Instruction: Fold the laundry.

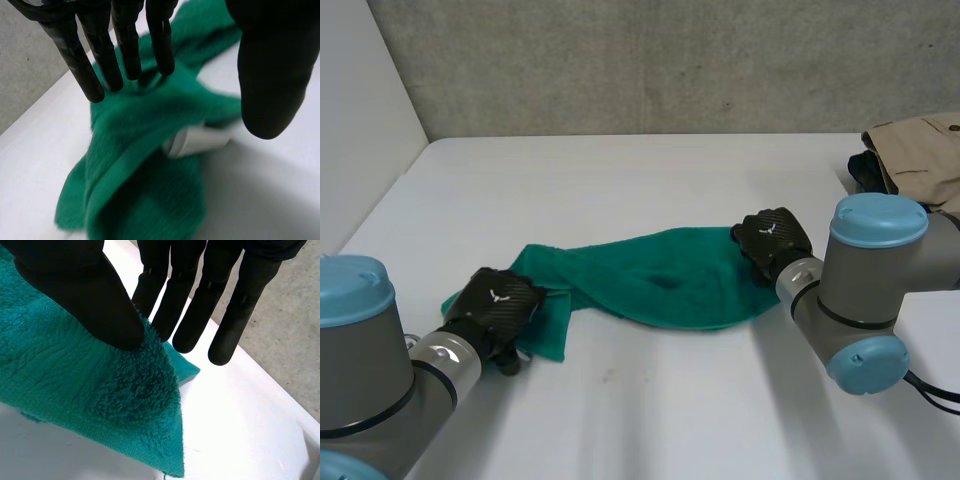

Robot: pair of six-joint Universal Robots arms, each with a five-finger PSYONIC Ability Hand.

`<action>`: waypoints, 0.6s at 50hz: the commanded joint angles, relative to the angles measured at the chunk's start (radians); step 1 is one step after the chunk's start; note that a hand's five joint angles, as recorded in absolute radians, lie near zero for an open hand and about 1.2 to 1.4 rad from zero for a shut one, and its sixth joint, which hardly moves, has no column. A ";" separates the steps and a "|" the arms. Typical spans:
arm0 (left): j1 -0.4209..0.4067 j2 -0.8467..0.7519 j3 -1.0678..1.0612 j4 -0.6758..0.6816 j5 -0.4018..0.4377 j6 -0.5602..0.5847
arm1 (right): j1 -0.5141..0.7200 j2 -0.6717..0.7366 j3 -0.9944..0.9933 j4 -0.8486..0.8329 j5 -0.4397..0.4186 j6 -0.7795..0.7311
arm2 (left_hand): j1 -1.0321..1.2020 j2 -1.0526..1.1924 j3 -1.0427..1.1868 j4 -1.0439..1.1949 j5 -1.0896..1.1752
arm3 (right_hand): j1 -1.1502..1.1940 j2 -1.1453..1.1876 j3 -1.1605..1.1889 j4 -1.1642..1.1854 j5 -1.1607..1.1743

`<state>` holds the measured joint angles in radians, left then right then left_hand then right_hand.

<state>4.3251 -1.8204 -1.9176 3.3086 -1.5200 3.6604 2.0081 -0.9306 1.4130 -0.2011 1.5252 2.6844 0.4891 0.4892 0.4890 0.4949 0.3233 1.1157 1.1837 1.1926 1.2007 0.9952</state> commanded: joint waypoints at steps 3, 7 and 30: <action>0.070 -0.122 0.045 0.078 0.044 0.084 | 0.006 0.007 0.012 -0.003 -0.002 -0.015 | 0.182 0.182 0.182 0.176 0.173 | 0.281 0.213 0.204 0.196 0.227; 0.073 -0.151 0.069 0.082 0.075 0.072 | 0.005 0.006 0.015 -0.005 -0.002 -0.025 | 0.264 0.264 0.264 0.259 0.256 | 0.281 0.213 0.204 0.196 0.227; 0.226 0.320 0.158 -0.112 0.161 -0.301 | -0.144 -0.321 -0.054 0.250 0.001 -0.396 | 0.907 0.907 0.907 0.901 0.898 | 0.281 0.213 0.204 0.196 0.227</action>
<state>4.4471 -1.7092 -1.8262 3.3106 -1.3888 3.5153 1.9397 -1.0881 1.4064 -0.0700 1.5268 2.4366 1.1385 1.1950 1.1877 1.1971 0.9759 1.1157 1.1837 1.1926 1.2008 0.9952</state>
